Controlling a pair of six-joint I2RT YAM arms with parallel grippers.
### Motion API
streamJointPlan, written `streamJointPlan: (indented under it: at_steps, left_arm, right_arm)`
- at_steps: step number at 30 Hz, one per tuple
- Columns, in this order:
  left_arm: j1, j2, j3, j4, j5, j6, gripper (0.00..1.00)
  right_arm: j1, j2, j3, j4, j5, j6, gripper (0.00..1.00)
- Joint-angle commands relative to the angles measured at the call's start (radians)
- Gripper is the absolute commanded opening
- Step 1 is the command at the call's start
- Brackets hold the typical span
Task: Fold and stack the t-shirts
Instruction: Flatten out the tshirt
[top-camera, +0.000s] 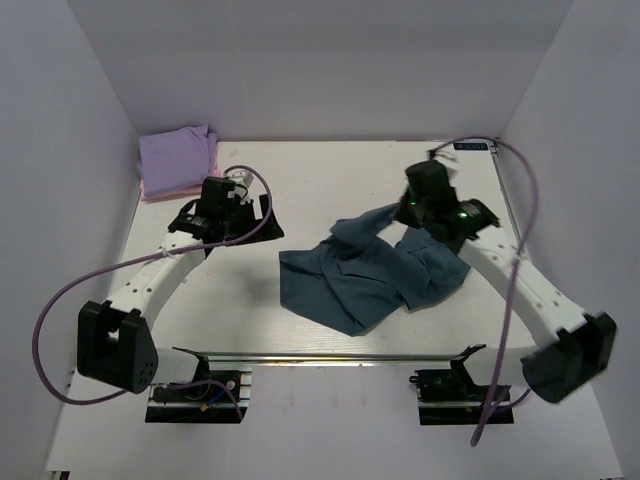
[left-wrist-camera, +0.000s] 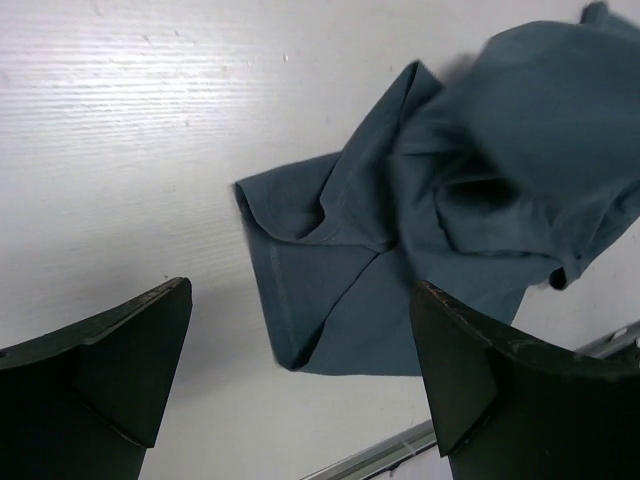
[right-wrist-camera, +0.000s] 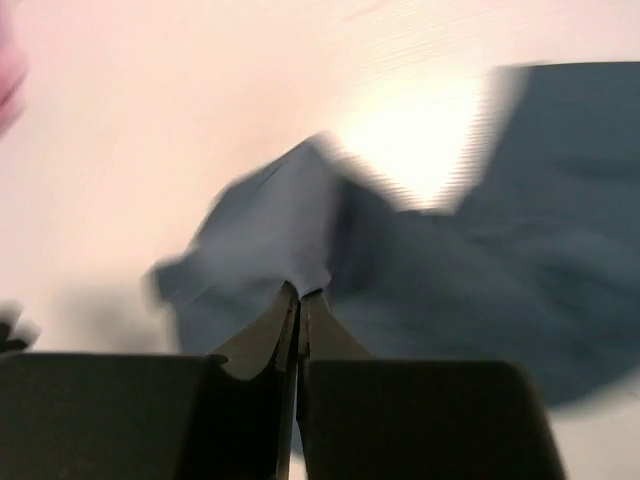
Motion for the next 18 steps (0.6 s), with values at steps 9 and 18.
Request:
streamJointPlan:
  at_steps: [9,18]
  left_arm:
    - [-0.135,0.174,0.022,0.069,0.139,0.095,1.0]
    - [-0.357,0.316,0.089,0.047,0.077,0.138,0.87]
  right_arm:
    - [-0.158,-0.337,-0.019,-0.598,0.846,0.25,0.0]
    - [-0.242,-0.196,-0.16,-0.558,0.809,0.267,0.0]
